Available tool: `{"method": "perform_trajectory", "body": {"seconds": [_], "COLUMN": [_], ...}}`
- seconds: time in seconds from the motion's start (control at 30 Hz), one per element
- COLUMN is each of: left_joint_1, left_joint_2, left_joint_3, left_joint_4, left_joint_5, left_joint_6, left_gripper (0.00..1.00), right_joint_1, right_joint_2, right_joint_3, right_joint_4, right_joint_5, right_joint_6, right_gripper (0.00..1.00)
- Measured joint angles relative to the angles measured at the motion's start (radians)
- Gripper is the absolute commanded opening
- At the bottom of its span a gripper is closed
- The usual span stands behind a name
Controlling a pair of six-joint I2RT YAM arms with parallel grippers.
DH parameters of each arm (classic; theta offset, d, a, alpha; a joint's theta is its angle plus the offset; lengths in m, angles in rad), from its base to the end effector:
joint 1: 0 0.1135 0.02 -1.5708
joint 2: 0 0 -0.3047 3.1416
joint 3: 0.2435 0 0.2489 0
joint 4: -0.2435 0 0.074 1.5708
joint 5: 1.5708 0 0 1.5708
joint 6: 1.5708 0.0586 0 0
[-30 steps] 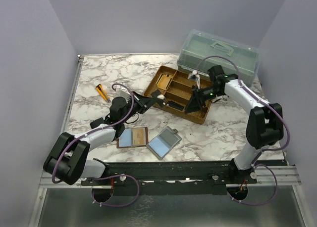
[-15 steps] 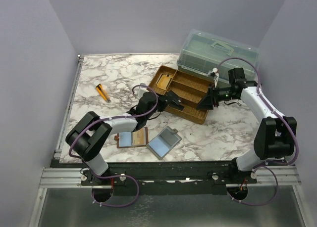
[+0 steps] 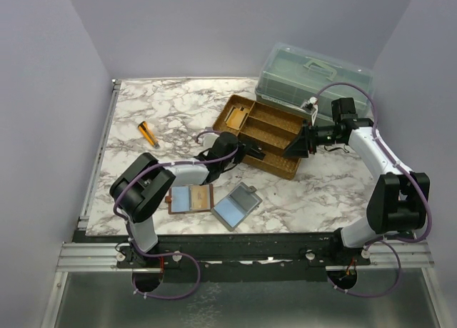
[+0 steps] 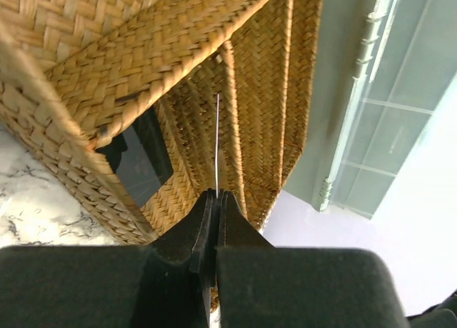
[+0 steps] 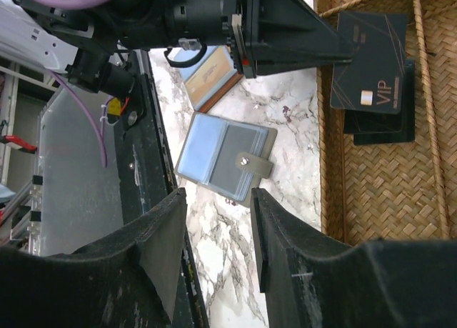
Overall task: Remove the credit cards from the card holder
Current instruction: Place the credit card in the storage box.
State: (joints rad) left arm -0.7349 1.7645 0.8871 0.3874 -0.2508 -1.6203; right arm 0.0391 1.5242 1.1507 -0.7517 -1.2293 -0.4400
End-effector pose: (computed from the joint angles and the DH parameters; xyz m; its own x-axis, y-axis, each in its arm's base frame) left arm 0.3025 -0.2538 0.2035 -0.4692 -0.8801 -0.0730 -0.3728 0.2723 -0.8870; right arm 0.2906 0.0666 0.3011 -0.6374 -0.1677 -0.7521 -0.7630 0.2734 0.5857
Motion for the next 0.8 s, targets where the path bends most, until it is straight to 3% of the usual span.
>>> {"method": "perform_trajectory", "body": {"seconds": [0.13, 0.3, 0.5, 0.57, 0.77, 0.8], "left_joint_1": [-0.011, -0.013, -0.013, -0.013, -0.022, -0.023], "left_joint_2": [0.028, 0.07, 0.082, 0.068, -0.059, -0.084], "left_joint_3": [0.021, 0.056, 0.068, 0.068, 0.016, 0.007], "left_joint_4": [-0.023, -0.031, -0.042, -0.052, -0.102, -0.108], "left_joint_5": [-0.001, 0.0, 0.033, 0.056, 0.087, 0.089], "left_joint_6": [-0.025, -0.047, -0.065, -0.069, -0.042, -0.033], "left_gripper": [0.02, 0.27, 0.41, 0.47, 0.49, 0.56], "right_joint_1": [0.0, -0.002, -0.002, -0.002, -0.002, -0.002], "right_joint_2": [0.0, 0.0, 0.0, 0.0, 0.0, 0.0], "right_joint_3": [0.0, -0.001, -0.007, -0.007, -0.008, -0.008], "right_joint_4": [0.003, 0.003, 0.004, 0.004, 0.002, 0.0], "right_joint_5": [-0.008, -0.015, -0.016, -0.016, -0.017, -0.017], "right_joint_6": [0.003, 0.004, 0.005, 0.005, 0.0, -0.007], "right_gripper": [0.48, 0.48, 0.48, 0.48, 0.48, 0.48]}}
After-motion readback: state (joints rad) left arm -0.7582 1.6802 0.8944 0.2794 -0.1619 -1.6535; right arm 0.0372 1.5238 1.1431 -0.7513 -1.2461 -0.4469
